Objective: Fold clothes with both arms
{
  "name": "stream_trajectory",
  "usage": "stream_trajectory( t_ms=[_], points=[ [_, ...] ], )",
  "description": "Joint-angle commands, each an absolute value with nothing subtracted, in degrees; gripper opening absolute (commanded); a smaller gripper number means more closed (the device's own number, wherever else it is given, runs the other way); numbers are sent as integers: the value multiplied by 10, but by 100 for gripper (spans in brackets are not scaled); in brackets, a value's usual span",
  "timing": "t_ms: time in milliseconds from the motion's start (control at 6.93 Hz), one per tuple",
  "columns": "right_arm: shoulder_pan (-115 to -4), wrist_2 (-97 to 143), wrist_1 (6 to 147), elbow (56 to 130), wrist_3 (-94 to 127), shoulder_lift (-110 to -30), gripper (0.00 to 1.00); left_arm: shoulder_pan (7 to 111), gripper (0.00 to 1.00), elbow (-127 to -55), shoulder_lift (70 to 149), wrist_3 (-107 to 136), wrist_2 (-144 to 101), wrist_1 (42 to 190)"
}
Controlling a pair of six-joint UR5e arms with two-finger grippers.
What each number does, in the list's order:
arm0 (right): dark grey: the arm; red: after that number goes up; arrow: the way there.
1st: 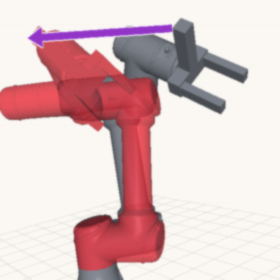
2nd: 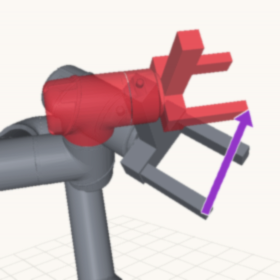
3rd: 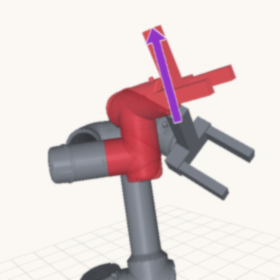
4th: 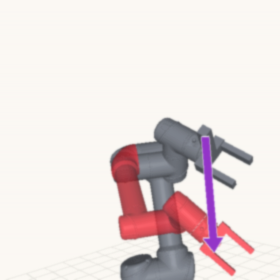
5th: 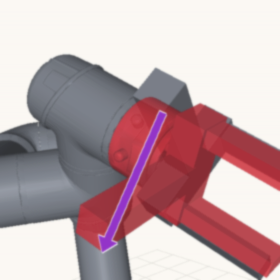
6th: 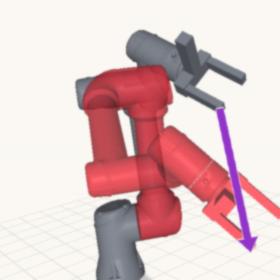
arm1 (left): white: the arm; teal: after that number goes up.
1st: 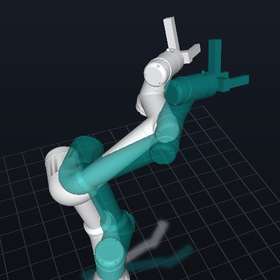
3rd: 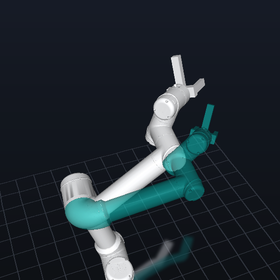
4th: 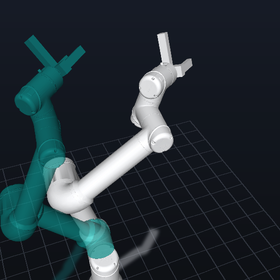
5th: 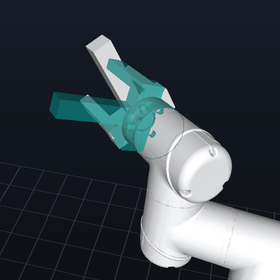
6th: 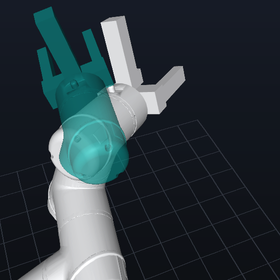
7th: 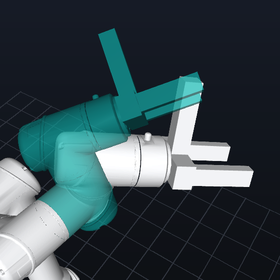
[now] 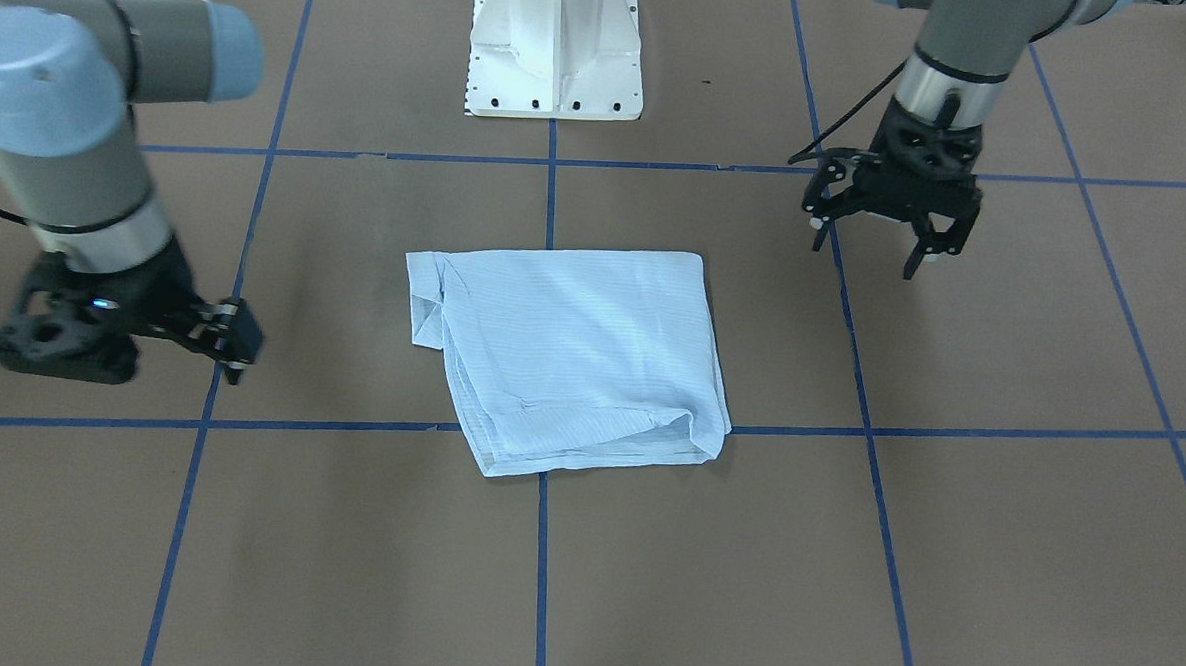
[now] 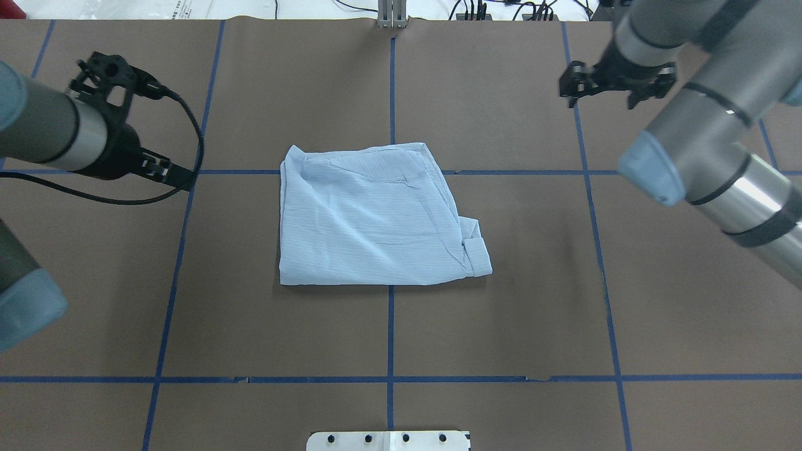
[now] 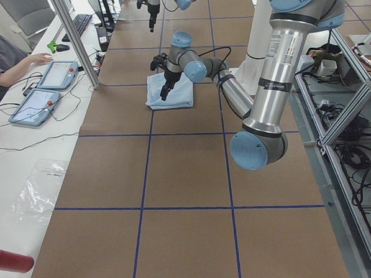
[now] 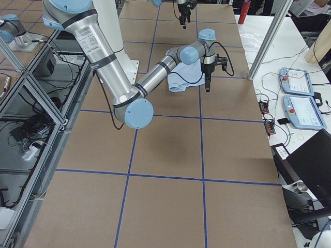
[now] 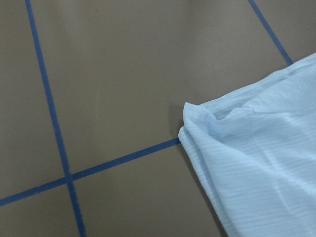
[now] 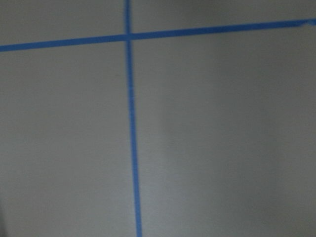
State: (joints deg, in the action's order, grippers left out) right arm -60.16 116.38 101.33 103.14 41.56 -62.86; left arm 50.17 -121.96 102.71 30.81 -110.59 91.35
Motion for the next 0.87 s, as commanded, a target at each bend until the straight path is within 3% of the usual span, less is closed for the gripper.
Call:
stream_trajectory(
  t_ms=[0, 288, 577, 721],
  points=[
    [-766, 1270, 1045, 1061, 109, -759, 100, 670, 100, -1232, 929, 123, -1210, 905],
    [-860, 1282, 1046, 1057, -56, -859, 100, 746, 100, -1210, 849, 67, -1221, 905],
    [-871, 1277, 1008, 1054, -63, -986, 100, 834, 100, -1157, 832, 62, -1251, 911],
    [-891, 1282, 999, 1060, -62, -1002, 100, 851, 100, -1141, 819, 56, -1271, 911]
  ],
)
